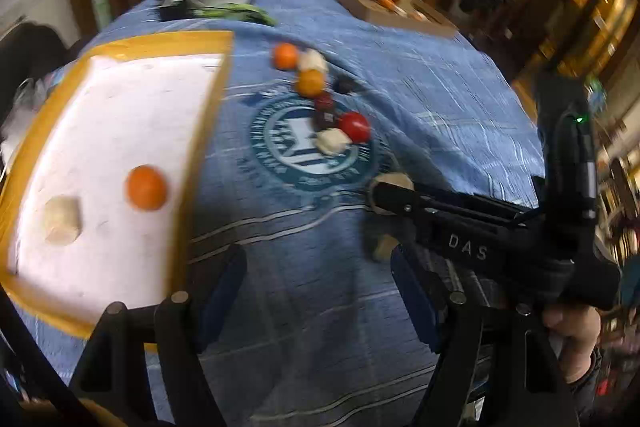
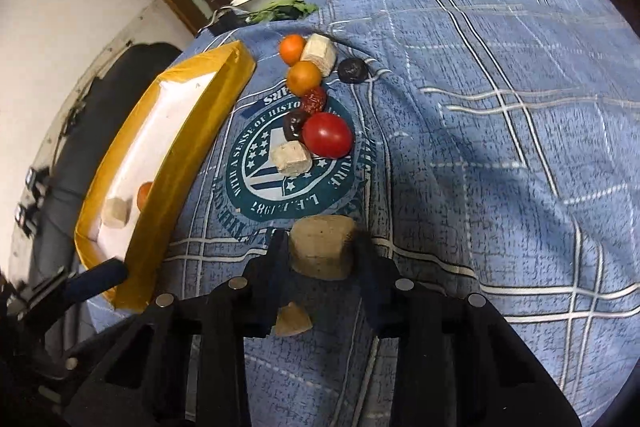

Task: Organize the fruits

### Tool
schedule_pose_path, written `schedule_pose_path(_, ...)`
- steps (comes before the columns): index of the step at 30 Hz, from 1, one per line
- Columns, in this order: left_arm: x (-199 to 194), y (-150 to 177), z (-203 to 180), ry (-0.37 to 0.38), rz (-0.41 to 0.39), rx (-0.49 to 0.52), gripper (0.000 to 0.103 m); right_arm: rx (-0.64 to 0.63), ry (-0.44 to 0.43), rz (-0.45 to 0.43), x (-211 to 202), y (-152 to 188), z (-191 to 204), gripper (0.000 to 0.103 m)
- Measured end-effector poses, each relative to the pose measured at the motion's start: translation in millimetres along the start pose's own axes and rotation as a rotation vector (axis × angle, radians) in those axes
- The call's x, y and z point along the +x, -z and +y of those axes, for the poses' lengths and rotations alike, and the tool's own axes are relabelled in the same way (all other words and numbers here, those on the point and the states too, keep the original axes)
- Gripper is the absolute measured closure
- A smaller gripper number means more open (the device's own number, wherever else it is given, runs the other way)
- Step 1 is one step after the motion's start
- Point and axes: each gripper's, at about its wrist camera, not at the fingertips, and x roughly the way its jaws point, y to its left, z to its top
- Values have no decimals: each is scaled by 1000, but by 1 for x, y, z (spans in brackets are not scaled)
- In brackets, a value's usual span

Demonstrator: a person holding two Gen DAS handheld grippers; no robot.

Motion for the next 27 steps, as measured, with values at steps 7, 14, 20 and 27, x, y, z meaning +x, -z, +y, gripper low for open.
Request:
schedule_pose_path(7, 17, -10, -52, 34, 1, 141, 30, 110, -76, -88, -37, -7, -56, 72)
schedule_pose_path(14, 61, -10, -84, -28, 82, 195, 56, 157, -95, -106, -49, -1, -82, 72)
schedule_pose_path(20, 66, -8, -76, -138, 61, 166, 79, 143, -117, -115, -53, 1, -80, 72)
schedule_pose_path(27, 66, -14, -56, -136, 59, 80, 97, 129, -120, -121, -57, 5, -74, 72)
